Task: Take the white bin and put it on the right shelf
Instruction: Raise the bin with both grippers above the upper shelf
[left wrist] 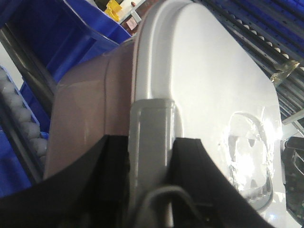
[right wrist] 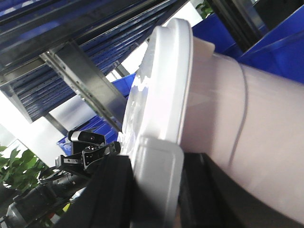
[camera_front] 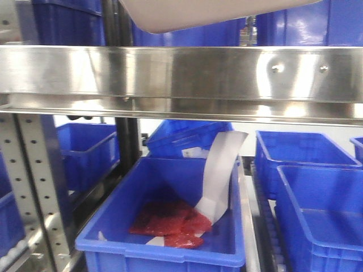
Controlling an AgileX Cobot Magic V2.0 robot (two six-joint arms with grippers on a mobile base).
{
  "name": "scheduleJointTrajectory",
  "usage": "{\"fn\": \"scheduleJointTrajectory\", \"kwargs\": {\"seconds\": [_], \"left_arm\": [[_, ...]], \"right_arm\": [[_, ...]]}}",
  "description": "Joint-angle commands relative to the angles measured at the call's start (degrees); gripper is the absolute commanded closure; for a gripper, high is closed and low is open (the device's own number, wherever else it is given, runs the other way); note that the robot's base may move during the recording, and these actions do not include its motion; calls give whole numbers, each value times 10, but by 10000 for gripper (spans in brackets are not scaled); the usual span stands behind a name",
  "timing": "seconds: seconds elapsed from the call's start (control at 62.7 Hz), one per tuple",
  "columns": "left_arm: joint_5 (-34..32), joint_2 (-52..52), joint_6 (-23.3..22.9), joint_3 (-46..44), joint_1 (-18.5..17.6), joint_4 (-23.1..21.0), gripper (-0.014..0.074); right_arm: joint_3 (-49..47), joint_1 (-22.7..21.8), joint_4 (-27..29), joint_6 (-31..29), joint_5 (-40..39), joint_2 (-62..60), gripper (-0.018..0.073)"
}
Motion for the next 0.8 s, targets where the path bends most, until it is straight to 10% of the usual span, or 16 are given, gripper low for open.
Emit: {"fn": "scheduleJointTrajectory", "kwargs": {"seconds": [0.0,0.782], "left_arm": [[95,-30,14,-21,-21,-25,697],[95,-30,14,-21,-21,-25,697]], "right_arm": [[-20,15,62,-6,102,-23,368],[-20,15,62,-6,102,-23,368]]}}
